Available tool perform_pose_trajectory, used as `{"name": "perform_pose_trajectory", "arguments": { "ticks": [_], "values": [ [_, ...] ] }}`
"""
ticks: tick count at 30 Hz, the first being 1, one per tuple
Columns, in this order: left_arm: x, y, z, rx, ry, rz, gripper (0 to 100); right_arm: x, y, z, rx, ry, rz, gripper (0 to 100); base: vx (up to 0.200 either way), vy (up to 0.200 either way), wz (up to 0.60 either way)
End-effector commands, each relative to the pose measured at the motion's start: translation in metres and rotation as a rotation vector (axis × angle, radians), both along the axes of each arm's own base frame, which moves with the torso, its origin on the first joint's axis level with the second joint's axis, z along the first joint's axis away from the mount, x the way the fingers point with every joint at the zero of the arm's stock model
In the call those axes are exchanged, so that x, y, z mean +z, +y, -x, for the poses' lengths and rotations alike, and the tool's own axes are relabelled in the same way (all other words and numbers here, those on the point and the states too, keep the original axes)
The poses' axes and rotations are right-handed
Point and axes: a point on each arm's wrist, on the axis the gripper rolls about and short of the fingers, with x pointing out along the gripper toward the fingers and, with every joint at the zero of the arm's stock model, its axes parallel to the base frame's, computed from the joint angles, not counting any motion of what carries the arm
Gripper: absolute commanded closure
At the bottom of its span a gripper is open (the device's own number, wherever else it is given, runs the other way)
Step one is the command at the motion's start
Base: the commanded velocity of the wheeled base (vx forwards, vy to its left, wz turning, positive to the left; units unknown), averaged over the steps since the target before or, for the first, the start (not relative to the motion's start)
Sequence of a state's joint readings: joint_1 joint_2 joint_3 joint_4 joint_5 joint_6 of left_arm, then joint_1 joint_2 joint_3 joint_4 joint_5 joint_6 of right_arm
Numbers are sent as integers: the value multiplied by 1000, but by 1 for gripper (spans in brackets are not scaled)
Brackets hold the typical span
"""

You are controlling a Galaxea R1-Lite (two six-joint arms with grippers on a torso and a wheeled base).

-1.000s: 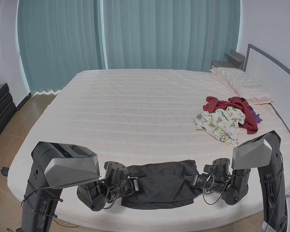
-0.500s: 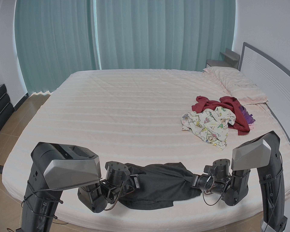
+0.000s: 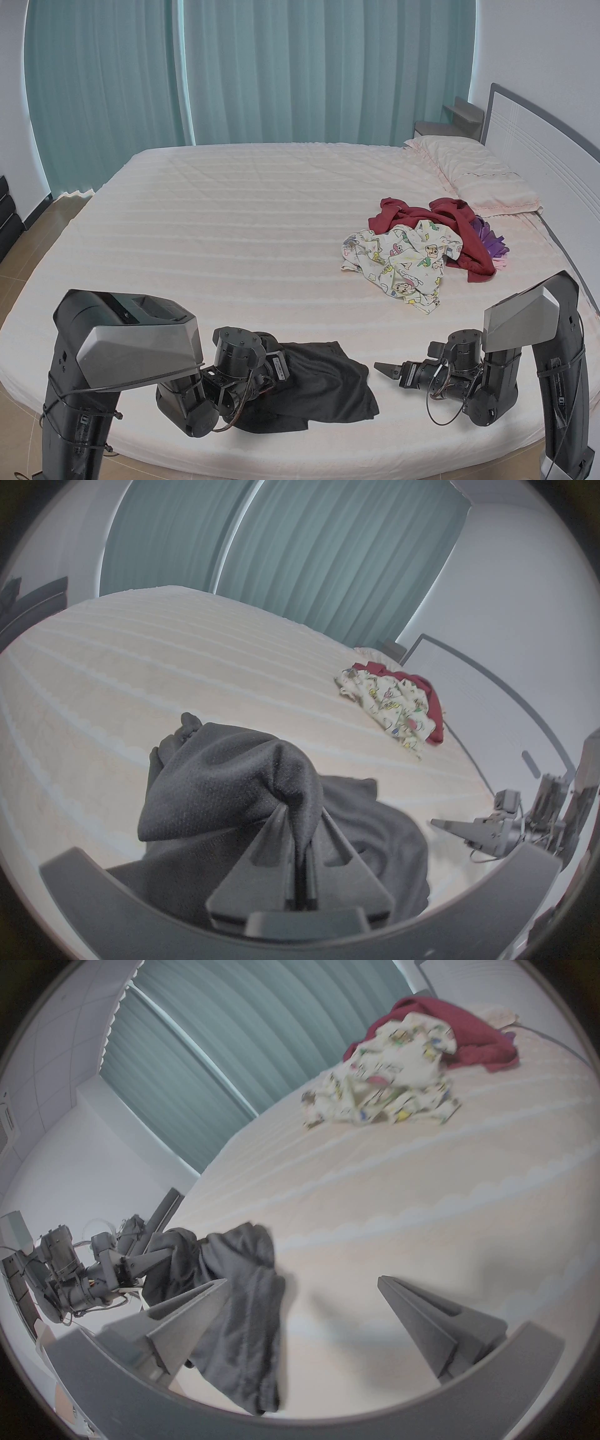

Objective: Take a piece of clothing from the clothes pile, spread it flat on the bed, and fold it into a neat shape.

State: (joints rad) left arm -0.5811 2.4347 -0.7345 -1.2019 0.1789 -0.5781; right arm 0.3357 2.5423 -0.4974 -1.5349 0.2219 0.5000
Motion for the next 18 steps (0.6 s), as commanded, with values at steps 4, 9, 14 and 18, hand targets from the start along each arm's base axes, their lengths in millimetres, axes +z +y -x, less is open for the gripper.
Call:
{"name": "perform_pose_trajectory", "arguments": {
  "ticks": [4, 9, 14, 18],
  "values": [
    [60, -14, 12, -11, -62, 211, 100, 0, -14, -13, -59, -41, -22, 0, 0, -200, 0],
    [95, -36, 31, -135, -87, 341, 100, 3, -16, -18, -93, -37, -68, 0, 0, -200, 0],
    [118, -46, 45, -232, -108, 410, 100, 7, -20, -22, -110, -49, -83, 0, 0, -200, 0],
    [139, -50, 49, -256, -150, 457, 100, 9, -20, -26, -122, -61, -95, 0, 0, -200, 0]
  ]
}}
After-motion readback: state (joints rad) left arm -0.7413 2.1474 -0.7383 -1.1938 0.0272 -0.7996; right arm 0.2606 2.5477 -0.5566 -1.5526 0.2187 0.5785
